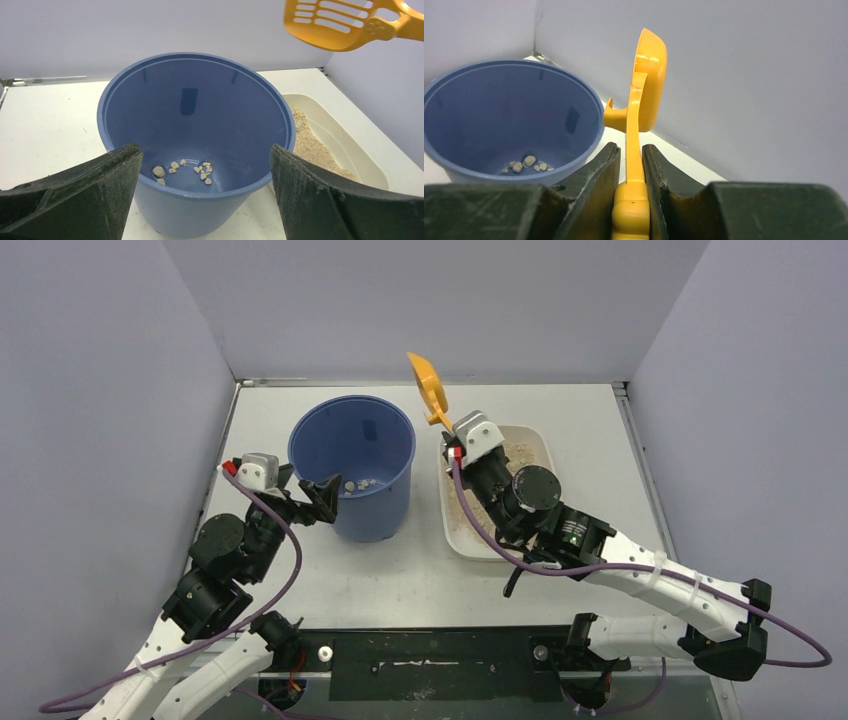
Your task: Clean the litter box
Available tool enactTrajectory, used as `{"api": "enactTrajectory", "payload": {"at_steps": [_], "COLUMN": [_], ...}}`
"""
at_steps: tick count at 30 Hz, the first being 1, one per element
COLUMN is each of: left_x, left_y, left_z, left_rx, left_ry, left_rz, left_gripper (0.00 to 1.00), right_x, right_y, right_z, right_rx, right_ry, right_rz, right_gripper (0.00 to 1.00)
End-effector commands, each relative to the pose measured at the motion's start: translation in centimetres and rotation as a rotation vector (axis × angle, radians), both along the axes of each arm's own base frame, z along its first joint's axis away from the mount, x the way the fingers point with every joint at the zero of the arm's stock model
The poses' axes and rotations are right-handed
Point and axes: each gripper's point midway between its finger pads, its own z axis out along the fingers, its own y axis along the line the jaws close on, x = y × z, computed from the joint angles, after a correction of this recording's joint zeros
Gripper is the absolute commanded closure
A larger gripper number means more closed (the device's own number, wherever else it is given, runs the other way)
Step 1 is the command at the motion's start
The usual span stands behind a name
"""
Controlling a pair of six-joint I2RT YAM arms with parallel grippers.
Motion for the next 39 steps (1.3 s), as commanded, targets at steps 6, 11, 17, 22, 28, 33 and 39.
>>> {"api": "enactTrajectory", "payload": {"at_steps": [6, 11, 17, 22, 28, 33, 39], "left_x": [0.2, 0.3, 0.3, 0.2, 0.1, 0.0, 0.0], "left_y": [-0.1, -0.2, -0.2, -0.2, -0.1, -0.1, -0.1], "left_z": [1.3, 1.3, 1.3, 1.4, 1.5, 1.6, 1.7], "left_rx": [-0.03, -0.028, -0.029, -0.033, -0.036, -0.041, -0.043], "left_ry": [-0.035, -0.032, -0.032, -0.034, -0.039, -0.042, -0.043], "left_rz": [0.0, -0.004, -0.003, -0.004, -0.004, -0.006, -0.009], "left_gripper": [0.03, 0.03, 0.03, 0.03, 0.03, 0.03, 0.03], "right_x": [3.4, 4.1, 3.9, 3.6, 3.0, 2.6, 2.3], "right_y": [-7.9, -10.4, -13.9, -15.7, -17.6, -19.2, -20.1], "right_z": [-4.6, -8.4, -12.0, -14.7, -18.3, -21.6, -24.2], "right_rx": [0.337, 0.453, 0.627, 0.752, 0.901, 1.009, 1.057], "right_ry": [0.261, 0.4, 0.534, 0.651, 0.777, 0.876, 0.945], "right_rz": [-0.32, -0.384, -0.56, -0.676, -0.807, -0.913, -0.965], "right_gripper": [1.0, 1.0, 1.0, 1.0, 1.0, 1.0, 1.0]}}
